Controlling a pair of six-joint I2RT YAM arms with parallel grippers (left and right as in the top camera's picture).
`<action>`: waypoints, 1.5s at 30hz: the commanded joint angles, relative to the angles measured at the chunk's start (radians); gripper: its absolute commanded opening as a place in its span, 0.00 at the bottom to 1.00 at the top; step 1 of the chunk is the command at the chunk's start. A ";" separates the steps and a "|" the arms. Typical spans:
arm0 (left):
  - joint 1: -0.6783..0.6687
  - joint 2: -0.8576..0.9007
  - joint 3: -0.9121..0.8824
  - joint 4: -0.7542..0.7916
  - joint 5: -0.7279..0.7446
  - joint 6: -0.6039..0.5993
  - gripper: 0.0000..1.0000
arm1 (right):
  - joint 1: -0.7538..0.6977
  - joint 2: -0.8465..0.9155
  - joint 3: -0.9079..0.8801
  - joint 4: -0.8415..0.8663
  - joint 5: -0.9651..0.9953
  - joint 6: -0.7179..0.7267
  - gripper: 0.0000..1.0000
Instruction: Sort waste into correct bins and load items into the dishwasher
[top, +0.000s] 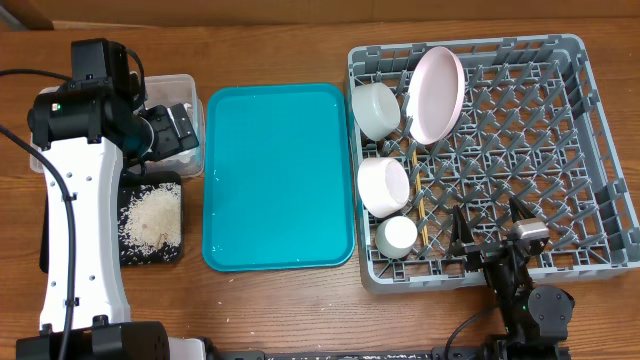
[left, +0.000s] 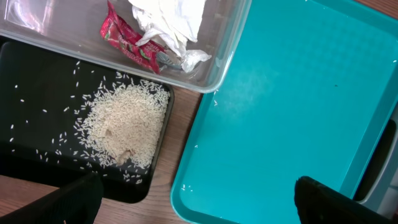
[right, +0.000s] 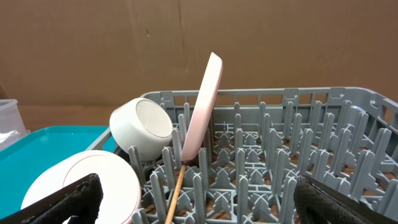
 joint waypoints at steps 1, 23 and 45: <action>0.004 -0.002 0.011 0.001 -0.010 0.009 1.00 | -0.008 -0.010 -0.011 0.006 -0.002 0.003 1.00; -0.005 -0.027 0.003 0.001 -0.010 0.009 1.00 | -0.008 -0.010 -0.011 0.006 -0.002 0.003 1.00; -0.161 -0.849 -0.964 1.163 0.225 0.185 1.00 | -0.008 -0.010 -0.011 0.006 -0.002 0.003 1.00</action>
